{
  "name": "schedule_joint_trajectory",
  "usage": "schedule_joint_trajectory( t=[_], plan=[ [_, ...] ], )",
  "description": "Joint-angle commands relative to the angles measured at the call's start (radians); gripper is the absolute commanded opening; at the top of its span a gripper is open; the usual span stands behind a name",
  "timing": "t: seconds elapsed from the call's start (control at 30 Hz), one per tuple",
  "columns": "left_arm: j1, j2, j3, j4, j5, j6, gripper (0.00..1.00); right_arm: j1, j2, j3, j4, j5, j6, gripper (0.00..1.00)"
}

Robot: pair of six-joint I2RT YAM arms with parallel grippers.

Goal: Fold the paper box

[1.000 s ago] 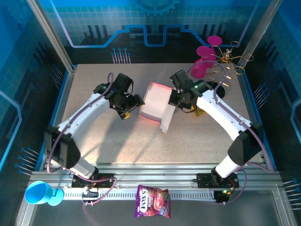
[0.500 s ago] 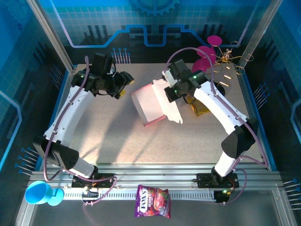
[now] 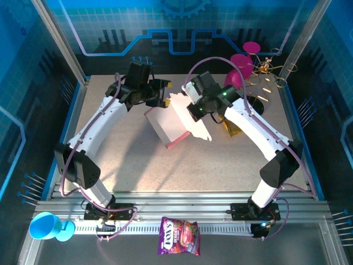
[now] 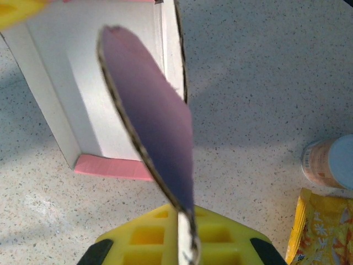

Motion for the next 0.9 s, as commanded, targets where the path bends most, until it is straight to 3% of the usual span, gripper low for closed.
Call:
schedule_joint_trajectory(
  t=[0.0, 0.37, 0.73, 0.87],
  plan=[
    [-0.015, 0.016, -0.037, 0.077, 0.014, -0.16, 0.56, 0.027, -0.027, -0.007, 0.016, 0.022, -0.023, 0.0],
    [-0.036, 0.02, -0.118, 0.14, 0.018, -0.211, 0.47, 0.036, -0.017, 0.002, 0.019, 0.015, -0.016, 0.0],
    [-0.046, 0.008, -0.196, 0.185, 0.001, -0.242, 0.12, 0.057, -0.012, 0.006, 0.016, 0.021, 0.002, 0.0],
    [-0.061, 0.002, -0.239, 0.232, -0.004, -0.278, 0.08, 0.08, -0.008, 0.007, 0.02, 0.061, 0.017, 0.0]
  ],
)
